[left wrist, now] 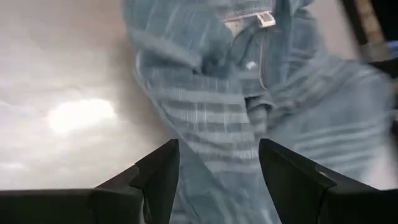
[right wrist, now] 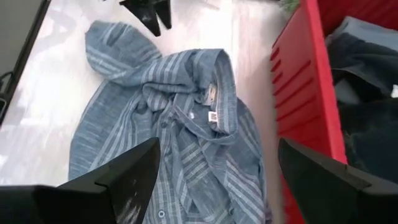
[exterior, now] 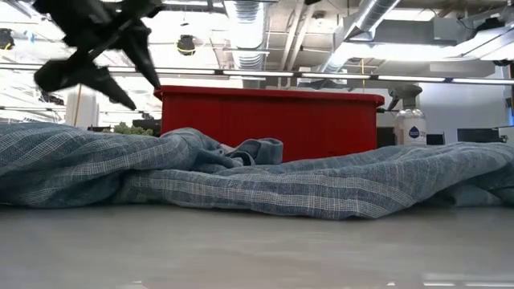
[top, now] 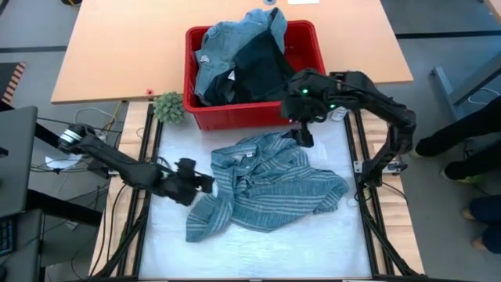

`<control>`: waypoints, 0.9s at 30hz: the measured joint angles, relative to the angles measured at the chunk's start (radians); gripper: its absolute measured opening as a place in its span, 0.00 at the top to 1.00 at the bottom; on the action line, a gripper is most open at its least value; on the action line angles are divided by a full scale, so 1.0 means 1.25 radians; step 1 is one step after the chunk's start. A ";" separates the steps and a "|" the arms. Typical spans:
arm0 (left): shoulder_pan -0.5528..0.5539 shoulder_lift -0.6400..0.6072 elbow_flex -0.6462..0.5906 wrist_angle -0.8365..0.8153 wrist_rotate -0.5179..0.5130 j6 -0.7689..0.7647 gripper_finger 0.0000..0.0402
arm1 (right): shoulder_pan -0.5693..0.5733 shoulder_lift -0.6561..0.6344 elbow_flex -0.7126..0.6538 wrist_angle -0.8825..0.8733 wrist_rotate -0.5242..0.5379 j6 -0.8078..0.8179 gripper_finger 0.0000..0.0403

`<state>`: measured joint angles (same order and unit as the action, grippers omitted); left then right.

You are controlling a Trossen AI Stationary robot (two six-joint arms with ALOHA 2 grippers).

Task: Fold Laundry from Bin
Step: Fold the blue polo shirt

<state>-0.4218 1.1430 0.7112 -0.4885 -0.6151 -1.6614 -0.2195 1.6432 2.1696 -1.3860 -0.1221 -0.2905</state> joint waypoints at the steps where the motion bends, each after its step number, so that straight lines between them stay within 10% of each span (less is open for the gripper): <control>1: -0.006 -0.031 -0.048 0.067 0.020 0.000 0.48 | 0.000 -0.006 0.000 0.000 0.000 0.002 0.13; 8: -0.045 -0.037 -0.197 0.385 0.107 0.033 0.48 | 0.001 -0.034 0.000 0.001 0.013 0.022 0.13; 27: -0.095 0.226 0.049 0.198 0.159 0.035 0.48 | 0.001 -0.030 0.000 0.005 0.015 0.022 0.13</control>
<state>-0.5400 1.4260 0.7729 -0.2405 -0.4159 -1.6179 -0.2188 1.6062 2.1693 -1.3799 -0.1032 -0.2630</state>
